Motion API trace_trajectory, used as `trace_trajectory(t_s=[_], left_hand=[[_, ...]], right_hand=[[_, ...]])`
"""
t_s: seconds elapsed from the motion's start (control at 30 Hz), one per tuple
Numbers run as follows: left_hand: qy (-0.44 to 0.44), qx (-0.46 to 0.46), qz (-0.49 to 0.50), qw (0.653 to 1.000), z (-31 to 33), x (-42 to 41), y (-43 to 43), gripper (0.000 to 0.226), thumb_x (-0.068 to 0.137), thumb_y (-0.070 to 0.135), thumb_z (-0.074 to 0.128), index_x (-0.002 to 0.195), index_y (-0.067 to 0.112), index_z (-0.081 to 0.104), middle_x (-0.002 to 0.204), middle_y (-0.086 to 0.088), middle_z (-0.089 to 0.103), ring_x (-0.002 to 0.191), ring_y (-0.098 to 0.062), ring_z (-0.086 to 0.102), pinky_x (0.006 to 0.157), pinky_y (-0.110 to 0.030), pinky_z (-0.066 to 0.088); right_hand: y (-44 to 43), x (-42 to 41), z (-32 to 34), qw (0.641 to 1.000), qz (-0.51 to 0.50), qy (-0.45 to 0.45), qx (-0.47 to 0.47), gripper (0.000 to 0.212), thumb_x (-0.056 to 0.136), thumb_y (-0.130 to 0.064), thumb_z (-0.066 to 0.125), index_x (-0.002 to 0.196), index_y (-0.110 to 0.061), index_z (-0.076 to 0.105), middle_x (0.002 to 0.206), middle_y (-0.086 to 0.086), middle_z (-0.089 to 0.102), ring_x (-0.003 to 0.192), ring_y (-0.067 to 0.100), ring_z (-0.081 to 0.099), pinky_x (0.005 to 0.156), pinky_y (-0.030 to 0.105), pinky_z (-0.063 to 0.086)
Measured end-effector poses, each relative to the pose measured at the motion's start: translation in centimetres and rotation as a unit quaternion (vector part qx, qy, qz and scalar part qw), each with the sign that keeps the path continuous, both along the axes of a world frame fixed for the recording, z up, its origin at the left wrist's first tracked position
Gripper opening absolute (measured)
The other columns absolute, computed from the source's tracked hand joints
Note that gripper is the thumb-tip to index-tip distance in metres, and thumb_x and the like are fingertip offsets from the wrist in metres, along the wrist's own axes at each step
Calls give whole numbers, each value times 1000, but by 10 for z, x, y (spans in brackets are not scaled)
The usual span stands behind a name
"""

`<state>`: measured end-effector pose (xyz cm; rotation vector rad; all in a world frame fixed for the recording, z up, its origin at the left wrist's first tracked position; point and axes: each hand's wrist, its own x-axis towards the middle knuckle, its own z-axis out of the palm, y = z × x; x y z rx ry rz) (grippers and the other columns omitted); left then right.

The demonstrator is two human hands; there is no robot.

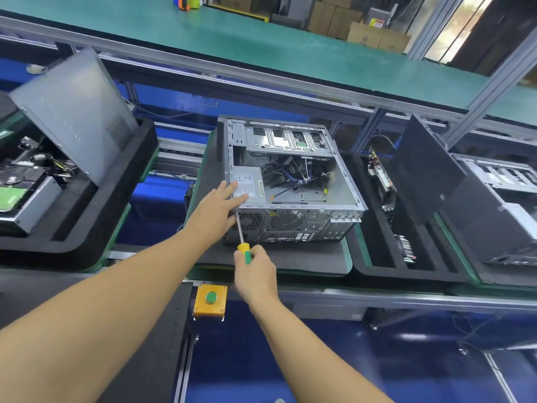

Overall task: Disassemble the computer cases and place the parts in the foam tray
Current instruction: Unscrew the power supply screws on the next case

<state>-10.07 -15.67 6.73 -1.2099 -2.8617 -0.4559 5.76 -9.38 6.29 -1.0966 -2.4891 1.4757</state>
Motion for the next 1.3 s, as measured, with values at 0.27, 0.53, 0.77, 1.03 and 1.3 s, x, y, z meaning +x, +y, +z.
trace_trajectory(t_s=[0.27,0.53,0.77,1.03,1.3], left_hand=[[-5,2,-5,1000,2,0,-1,59,101,19,54,155,29,31,167,-3,12,154,-27,7,124,-38,12],[-7,2,6,1000,3,3,0,59,102,20,53,155,31,30,167,-2,11,154,-25,7,125,-39,14],[-4,-7,-1,1000,4,3,0,59,102,18,52,155,30,29,167,-3,11,154,-26,7,124,-40,14],[-5,7,1,1000,2,2,0,59,101,18,54,154,29,32,166,-3,14,154,-26,9,125,-39,13],[-3,11,-4,1000,0,-1,0,60,100,17,55,154,29,33,166,-4,15,153,-27,10,125,-40,13]], right_hand=[[32,0,15,842,16,-13,-539,42,102,-35,43,105,-2,68,85,10,72,62,18,57,58,29,48],[-1,3,1,999,-9,25,17,24,97,-38,55,82,-19,55,76,-1,61,69,17,54,55,34,48],[13,-5,13,906,-41,-4,-421,25,98,-39,53,99,-15,57,81,7,53,47,15,50,41,24,44],[19,-7,12,942,-41,-5,-332,17,98,-28,59,89,-13,60,83,5,61,69,18,53,64,31,44],[15,-15,19,883,-54,-11,-466,22,97,-34,60,95,-12,57,78,5,52,53,15,50,45,25,45]])
